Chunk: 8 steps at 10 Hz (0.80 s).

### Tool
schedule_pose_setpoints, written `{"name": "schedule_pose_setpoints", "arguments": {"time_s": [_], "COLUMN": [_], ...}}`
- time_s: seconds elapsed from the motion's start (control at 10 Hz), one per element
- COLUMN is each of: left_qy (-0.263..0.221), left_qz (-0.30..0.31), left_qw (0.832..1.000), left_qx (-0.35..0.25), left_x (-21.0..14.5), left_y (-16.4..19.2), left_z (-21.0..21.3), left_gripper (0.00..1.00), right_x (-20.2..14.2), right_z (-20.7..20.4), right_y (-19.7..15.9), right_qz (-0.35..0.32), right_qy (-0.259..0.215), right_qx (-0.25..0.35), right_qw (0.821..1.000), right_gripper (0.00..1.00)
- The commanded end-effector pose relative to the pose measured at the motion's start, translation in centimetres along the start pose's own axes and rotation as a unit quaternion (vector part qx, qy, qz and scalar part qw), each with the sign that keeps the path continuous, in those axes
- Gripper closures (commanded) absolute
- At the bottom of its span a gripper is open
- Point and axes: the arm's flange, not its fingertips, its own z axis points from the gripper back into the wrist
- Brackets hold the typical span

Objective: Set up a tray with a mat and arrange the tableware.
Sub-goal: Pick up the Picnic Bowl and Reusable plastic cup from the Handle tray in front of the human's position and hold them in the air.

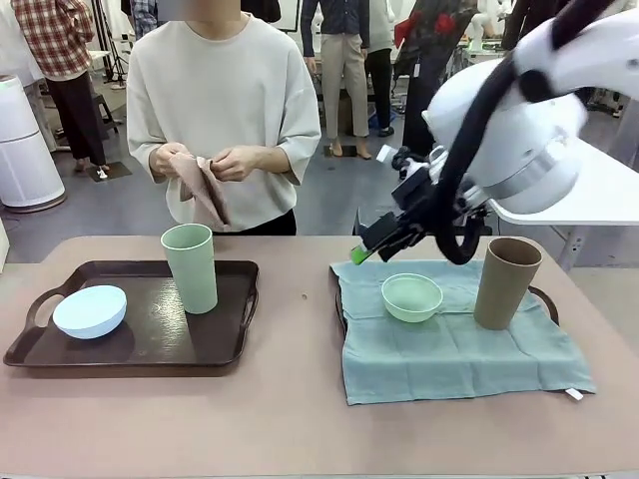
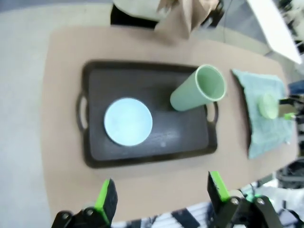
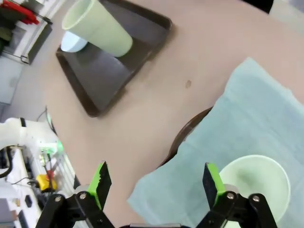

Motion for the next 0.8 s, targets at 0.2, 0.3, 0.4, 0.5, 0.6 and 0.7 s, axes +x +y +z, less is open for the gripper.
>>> {"name": "schedule_pose_setpoints", "arguments": {"time_s": [0.2,0.3,0.4,0.5,0.6,0.7], "left_qy": [0.029,0.029,0.029,0.029,0.029,0.029], "left_qz": [0.017,0.017,0.017,0.017,0.017,0.017], "left_qw": [0.999,0.999,0.999,0.999,0.999,0.999], "left_qx": [0.002,0.002,0.002,0.002,0.002,0.002], "left_x": [0.4,0.4,0.4,0.4,0.4,0.4], "left_y": [0.8,0.8,0.8,0.8,0.8,0.8], "left_z": [-1.3,-1.3,-1.3,-1.3,-1.3,-1.3], "left_gripper": [0.0,0.0,0.0,0.0,0.0,0.0], "right_x": [0.6,0.6,0.6,0.6,0.6,0.6], "right_z": [-0.5,-0.5,-0.5,-0.5,-0.5,-0.5], "right_y": [-0.6,-0.6,-0.6,-0.6,-0.6,-0.6], "right_qz": [-0.01,-0.01,-0.01,-0.01,-0.01,-0.01], "right_qy": [0.005,0.005,0.005,0.005,0.005,0.005], "right_qx": [0.009,0.009,0.009,0.009,0.009,0.009], "right_qw": [1.0,1.0,1.0,1.0,1.0,1.0], "right_gripper": [0.0,0.0,0.0,0.0,0.0,0.0]}}
